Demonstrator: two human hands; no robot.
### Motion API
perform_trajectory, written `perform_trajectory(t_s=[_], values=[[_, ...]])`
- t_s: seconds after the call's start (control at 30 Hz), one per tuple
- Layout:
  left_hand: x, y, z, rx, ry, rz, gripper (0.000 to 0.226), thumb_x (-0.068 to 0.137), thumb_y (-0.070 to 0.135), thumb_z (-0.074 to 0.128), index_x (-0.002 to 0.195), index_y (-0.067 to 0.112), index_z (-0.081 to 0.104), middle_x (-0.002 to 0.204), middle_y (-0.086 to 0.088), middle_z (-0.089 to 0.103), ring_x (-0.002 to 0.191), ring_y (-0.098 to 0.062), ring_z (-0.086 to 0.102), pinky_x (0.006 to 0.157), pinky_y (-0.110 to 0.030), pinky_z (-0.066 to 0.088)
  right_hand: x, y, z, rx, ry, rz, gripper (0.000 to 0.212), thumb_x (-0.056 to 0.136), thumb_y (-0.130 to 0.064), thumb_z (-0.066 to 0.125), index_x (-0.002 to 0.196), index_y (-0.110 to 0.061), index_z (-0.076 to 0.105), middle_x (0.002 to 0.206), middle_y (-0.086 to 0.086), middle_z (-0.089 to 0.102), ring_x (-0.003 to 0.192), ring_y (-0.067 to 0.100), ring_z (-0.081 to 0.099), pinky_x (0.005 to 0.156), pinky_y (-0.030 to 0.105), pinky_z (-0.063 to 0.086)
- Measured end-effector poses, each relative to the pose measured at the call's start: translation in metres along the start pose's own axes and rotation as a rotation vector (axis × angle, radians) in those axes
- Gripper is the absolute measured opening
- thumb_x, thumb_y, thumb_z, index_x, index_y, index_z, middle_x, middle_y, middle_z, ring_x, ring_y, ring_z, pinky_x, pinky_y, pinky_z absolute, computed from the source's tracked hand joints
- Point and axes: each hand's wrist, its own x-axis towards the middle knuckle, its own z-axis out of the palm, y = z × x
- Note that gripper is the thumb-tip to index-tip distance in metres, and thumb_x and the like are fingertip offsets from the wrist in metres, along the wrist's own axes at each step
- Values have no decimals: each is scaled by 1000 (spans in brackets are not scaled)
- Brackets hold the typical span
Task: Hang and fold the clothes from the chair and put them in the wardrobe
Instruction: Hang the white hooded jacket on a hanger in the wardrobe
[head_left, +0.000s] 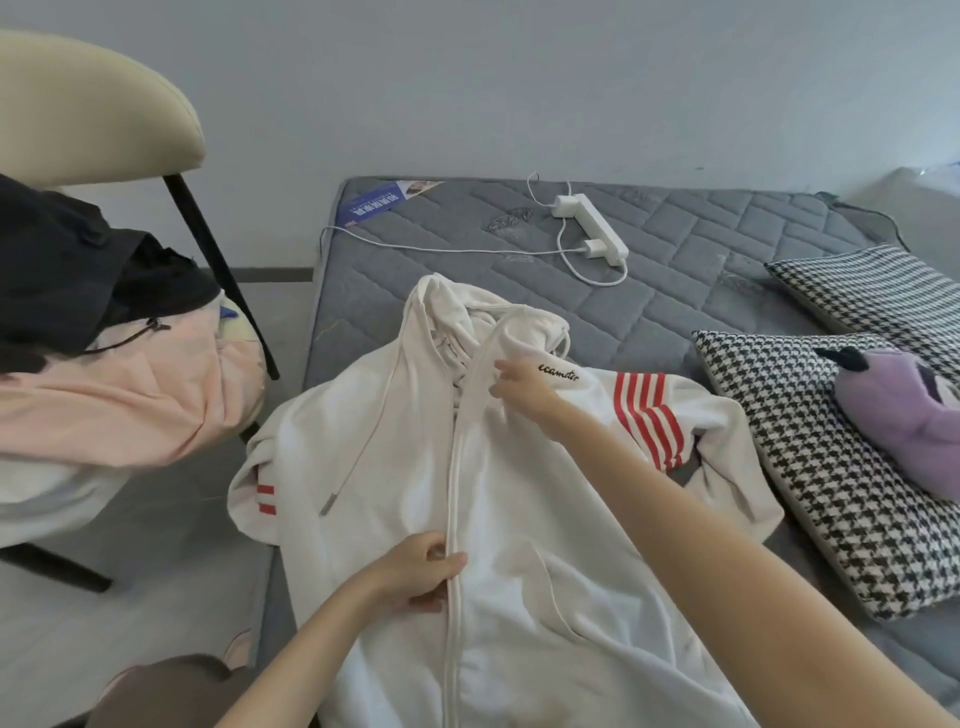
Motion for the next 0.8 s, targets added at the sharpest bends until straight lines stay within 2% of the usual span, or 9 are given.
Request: perform_trajectory(t_s=[0.07, 0.17, 0.23, 0.3, 0.4, 0.47, 0.6, 0.67, 0.8], values=[[0, 0, 6, 41, 1, 0, 19, 94, 29, 59, 86, 12, 55, 68, 2, 56, 55, -7, 57, 63, -24, 55, -18, 6, -6, 28, 71, -37, 44, 92, -8, 53, 134, -15, 52, 127, -1, 51, 114, 16, 52, 94, 30, 46], [1, -1, 14, 112, 32, 0, 15, 93, 24, 60, 84, 13, 57, 70, 0, 59, 54, -7, 61, 55, -24, 53, -48, 22, -24, 70, 186, -67, 38, 90, -7, 50, 125, -19, 60, 121, -5, 59, 104, 13, 58, 94, 31, 49], [6, -4, 18, 357, 175, 39, 16, 92, 28, 59, 85, 14, 54, 79, -1, 60, 69, -15, 65, 65, -30, 53, -68, 37, -37, 61, 217, -51, 35, 91, -8, 49, 121, -21, 61, 117, -8, 60, 102, 12, 59, 91, 30, 50], [8, -6, 27, 623, 367, 66, 28, 91, 37, 58, 99, 14, 46, 98, -2, 58, 95, -23, 62, 72, -30, 46, -89, 56, -47, 40, 263, -43, 33, 91, -8, 49, 118, -21, 61, 114, -8, 61, 99, 10, 59, 85, 27, 49], [2, -2, 42, 809, 608, 171, 49, 87, 36, 61, 120, 11, 35, 116, -4, 44, 108, -25, 50, 74, -30, 44, -115, 85, -62, -16, 412, -41, 25, 91, -7, 51, 111, -18, 62, 105, -6, 62, 92, 10, 58, 75, 19, 45], [4, 0, 49, 992, 687, 293, 61, 85, 31, 62, 134, 14, 30, 126, -6, 36, 113, -25, 42, 81, -29, 42, -134, 104, -73, -18, 553, -16, 20, 92, -7, 51, 108, -16, 60, 99, -4, 61, 93, 17, 59, 73, 20, 44], [15, 4, 65, 1160, 541, 533, 60, 88, 19, 59, 143, 22, 36, 147, -9, 29, 130, -31, 35, 104, -39, 32, -167, 146, -93, -1, 828, 212, 23, 91, -6, 51, 114, -5, 54, 112, 9, 55, 109, 27, 50, 85, 33, 40], [17, 10, 77, 1175, 457, 560, 56, 91, 20, 54, 144, 26, 36, 152, -8, 25, 136, -33, 27, 111, -43, 26, -178, 166, -101, -2, 903, 393, 28, 91, -7, 51, 119, -4, 50, 125, 15, 50, 121, 33, 39, 94, 41, 38], [23, 18, 93, 1226, 302, 430, 55, 97, 30, 43, 148, 36, 23, 158, 0, 9, 142, -36, 12, 113, -45, 24, -195, 202, -107, 78, 805, 655, 39, 91, -8, 52, 129, -5, 42, 141, 21, 39, 132, 37, 29, 105, 45, 31]])
